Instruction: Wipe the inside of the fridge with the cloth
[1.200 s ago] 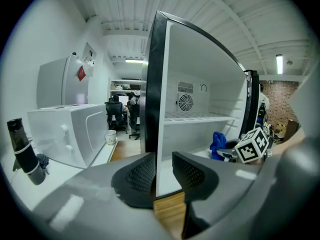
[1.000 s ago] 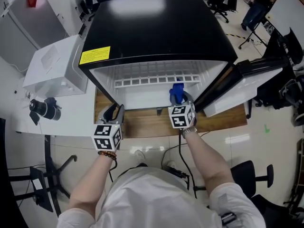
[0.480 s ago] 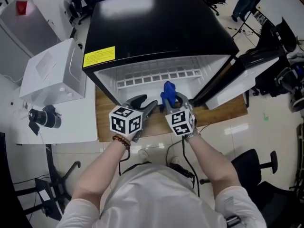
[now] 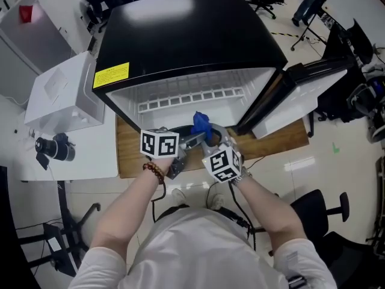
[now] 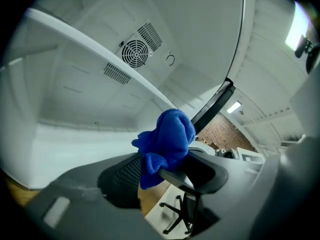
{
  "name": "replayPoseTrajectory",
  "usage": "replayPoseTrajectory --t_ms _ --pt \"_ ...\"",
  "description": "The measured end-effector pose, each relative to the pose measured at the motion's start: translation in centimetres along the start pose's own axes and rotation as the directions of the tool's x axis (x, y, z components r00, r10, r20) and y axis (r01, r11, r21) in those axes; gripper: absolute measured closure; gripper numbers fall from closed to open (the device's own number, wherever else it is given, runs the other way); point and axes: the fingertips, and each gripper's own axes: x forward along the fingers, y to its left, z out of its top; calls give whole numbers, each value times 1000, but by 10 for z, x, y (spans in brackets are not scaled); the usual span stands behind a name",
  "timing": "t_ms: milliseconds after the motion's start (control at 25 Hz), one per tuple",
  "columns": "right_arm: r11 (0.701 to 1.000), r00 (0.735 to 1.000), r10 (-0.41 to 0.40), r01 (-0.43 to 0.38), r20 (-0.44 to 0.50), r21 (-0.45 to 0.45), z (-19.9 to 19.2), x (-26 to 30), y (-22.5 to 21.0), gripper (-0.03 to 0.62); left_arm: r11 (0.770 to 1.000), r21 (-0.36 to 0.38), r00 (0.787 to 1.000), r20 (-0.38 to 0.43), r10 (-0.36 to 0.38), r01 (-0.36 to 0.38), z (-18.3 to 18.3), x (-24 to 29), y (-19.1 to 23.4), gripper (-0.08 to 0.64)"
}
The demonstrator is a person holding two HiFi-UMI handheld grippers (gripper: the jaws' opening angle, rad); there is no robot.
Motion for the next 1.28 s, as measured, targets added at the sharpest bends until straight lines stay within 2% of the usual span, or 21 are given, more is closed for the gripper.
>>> replayPoseTrajectory --t_ms 160,400,720,960,1280 --pt "999 999 39 -39 16 -27 -2 -13 -3 485 1000 -16 1000 1 -5 5 -2 14 -13 304" --pt "997 998 67 -66 19 -47 -14 -30 -14 482 998 41 999 6 39 -40 -4 32 -31 356" --pt "998 998 60 -61 -23 -19 -29 -37 -31 447 983 105 988 27 149 -151 -2 50 -32 434" --pt "999 997 42 -41 -69 23 -47 -44 -42 434 958 165 971 80 225 -235 3 57 -29 445" --pt "999 994 0 5 -108 48 -75 -68 -63 434 919 265 955 138 263 -292 16 73 -30 446"
